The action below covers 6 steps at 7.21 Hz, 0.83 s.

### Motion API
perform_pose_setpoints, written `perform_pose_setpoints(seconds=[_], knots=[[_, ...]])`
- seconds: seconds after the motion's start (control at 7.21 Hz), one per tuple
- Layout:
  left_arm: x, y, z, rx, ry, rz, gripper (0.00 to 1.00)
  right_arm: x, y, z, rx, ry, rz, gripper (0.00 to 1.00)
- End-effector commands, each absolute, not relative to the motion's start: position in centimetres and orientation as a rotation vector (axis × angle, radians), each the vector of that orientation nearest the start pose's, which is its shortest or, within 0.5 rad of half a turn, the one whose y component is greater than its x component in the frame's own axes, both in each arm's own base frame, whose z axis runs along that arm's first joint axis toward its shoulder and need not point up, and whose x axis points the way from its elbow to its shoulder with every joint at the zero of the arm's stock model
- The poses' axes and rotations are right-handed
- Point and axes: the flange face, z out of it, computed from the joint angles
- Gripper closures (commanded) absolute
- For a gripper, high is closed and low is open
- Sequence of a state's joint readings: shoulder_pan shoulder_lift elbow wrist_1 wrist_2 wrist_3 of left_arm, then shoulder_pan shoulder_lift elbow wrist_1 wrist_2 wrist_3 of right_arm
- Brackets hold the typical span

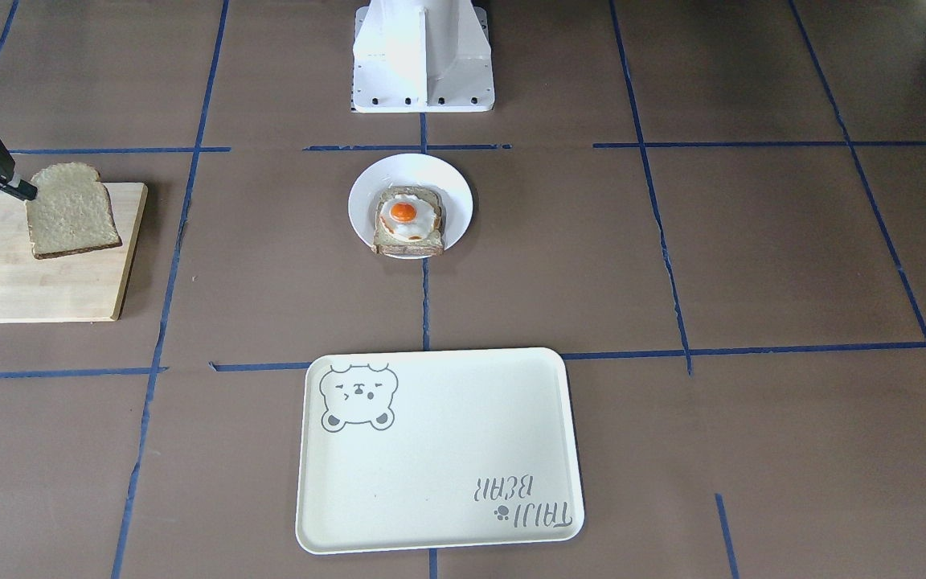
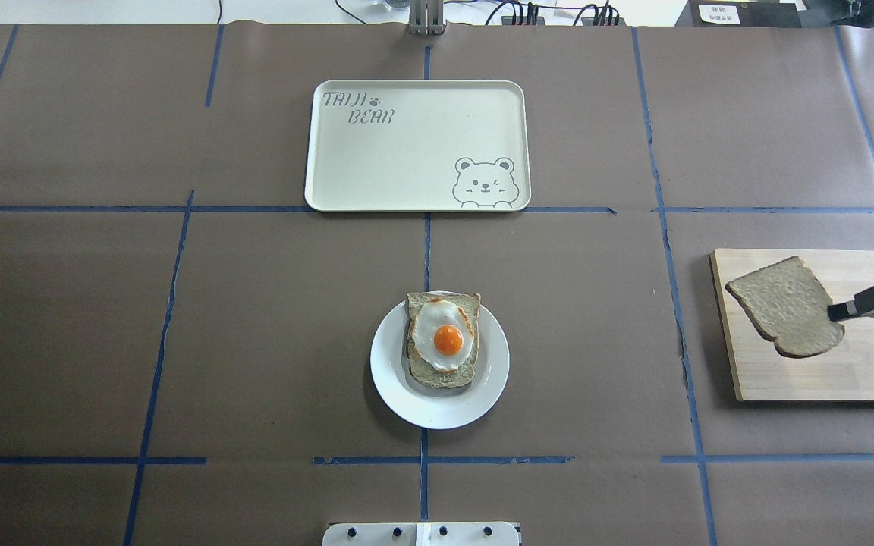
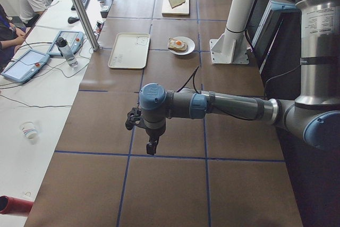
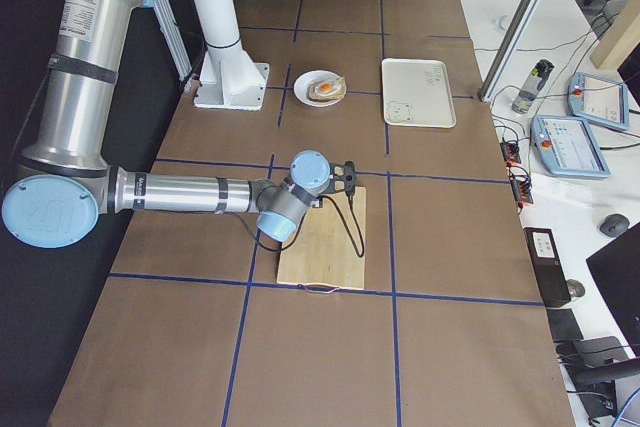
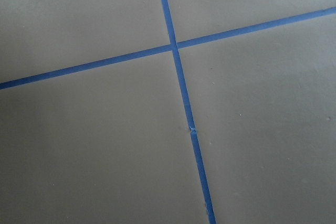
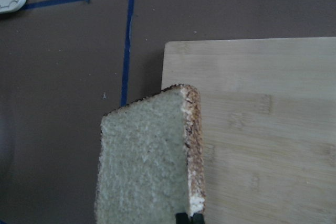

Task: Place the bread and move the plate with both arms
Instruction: 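Carry the bread slice with the right gripper over the egg toast on the plate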

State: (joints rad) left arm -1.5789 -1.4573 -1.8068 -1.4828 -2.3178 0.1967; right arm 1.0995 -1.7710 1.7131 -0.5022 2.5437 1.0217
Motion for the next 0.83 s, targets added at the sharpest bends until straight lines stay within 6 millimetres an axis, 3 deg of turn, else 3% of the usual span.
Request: perform_pose_setpoints(seconds=[0.0,0.28,0.42,0.69], knots=[[-6.9,-44.2,60.7,0.105,0.743,0.191,0.0,-19.1,-43.4,45.5,0.048,-1.375,0.017,1.0],[-7.0,-44.2,60.7,0.105,0.743,0.189,0.0,-28.4,-44.4,36.5,0.026,-1.459,0.047,1.0],[-6.8,-44.2,60.6,0.105,0.752,0.191,0.0,-33.9,-43.1,33.3,0.046,-1.491,0.084,1.0],[-6.8,-44.2,60.6,0.106,0.76,0.191,0.0,-41.5,-39.2,30.7,0.114,-1.519,0.166,1.0]])
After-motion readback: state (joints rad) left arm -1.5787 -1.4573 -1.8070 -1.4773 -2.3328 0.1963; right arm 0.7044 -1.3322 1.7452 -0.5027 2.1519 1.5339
